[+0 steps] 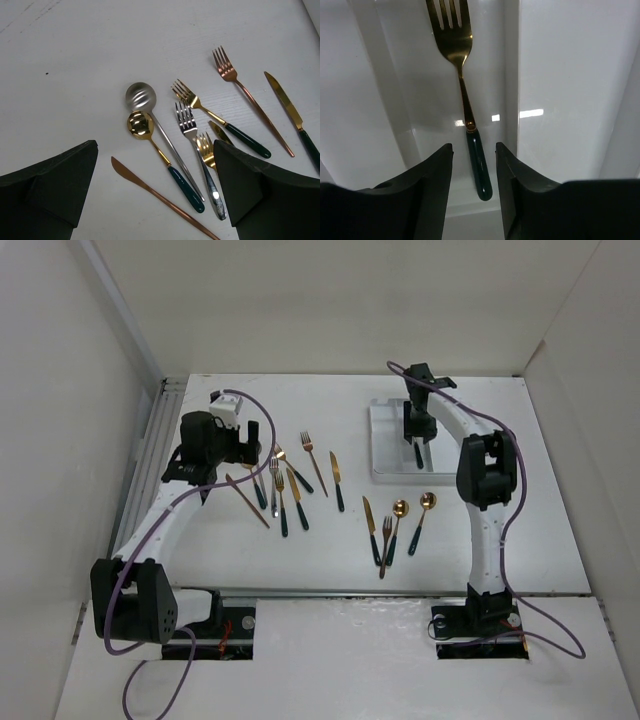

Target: Sort the eating utensils into containers

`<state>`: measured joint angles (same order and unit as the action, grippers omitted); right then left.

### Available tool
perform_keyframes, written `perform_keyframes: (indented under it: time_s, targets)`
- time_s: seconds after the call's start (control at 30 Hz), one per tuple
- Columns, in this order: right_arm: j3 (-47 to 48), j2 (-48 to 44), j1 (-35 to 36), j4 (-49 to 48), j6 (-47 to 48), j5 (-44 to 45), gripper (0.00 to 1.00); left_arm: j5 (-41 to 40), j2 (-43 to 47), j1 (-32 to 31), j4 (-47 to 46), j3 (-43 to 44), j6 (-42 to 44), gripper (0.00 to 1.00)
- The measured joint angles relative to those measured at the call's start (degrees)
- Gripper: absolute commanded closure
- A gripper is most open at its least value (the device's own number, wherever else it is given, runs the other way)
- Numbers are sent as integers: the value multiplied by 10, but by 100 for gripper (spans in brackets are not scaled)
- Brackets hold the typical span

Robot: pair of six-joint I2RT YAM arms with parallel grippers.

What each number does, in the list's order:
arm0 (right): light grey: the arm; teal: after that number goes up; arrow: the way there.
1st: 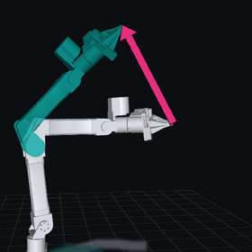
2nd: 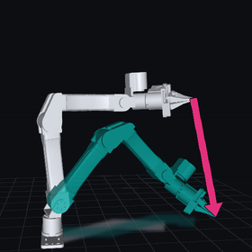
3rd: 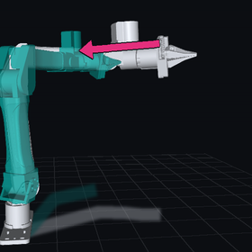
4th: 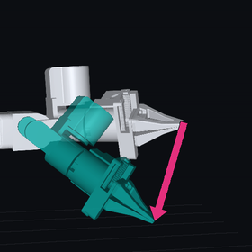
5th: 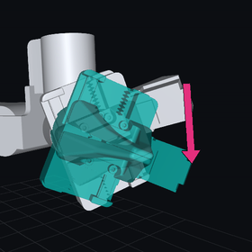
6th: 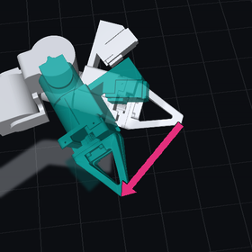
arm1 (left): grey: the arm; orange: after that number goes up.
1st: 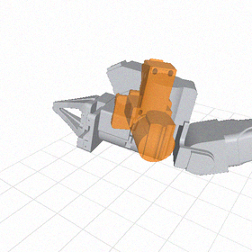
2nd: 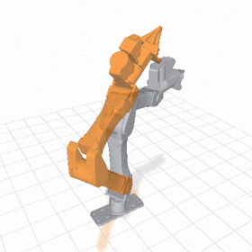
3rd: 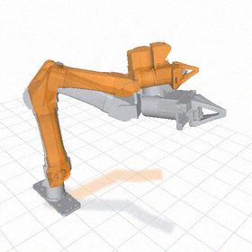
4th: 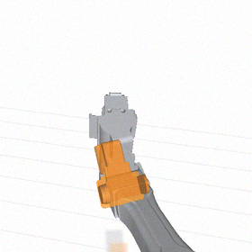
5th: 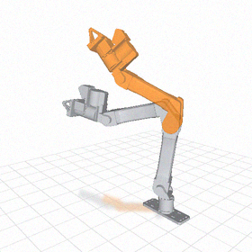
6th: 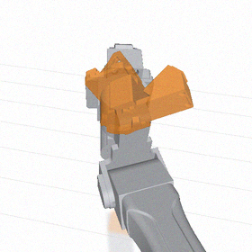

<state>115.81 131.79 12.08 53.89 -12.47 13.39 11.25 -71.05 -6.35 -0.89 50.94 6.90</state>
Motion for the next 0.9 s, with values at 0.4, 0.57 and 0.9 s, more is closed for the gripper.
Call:
perform_keyframes:
  time_s: [0.4, 0.57, 0.9]
  targets:
    - [-191, -230, 0, -34, -75, -4, 35, -13, 11, 0, 6, 3, 2, 0]
    - [-398, -410, 3, -63, -143, -25, 40, -16, 35, 0, 13, 3, 0, 0]
    - [-603, -448, 84, -87, -255, -75, 45, -1, 65, -8, 1, -20, -5, 0]
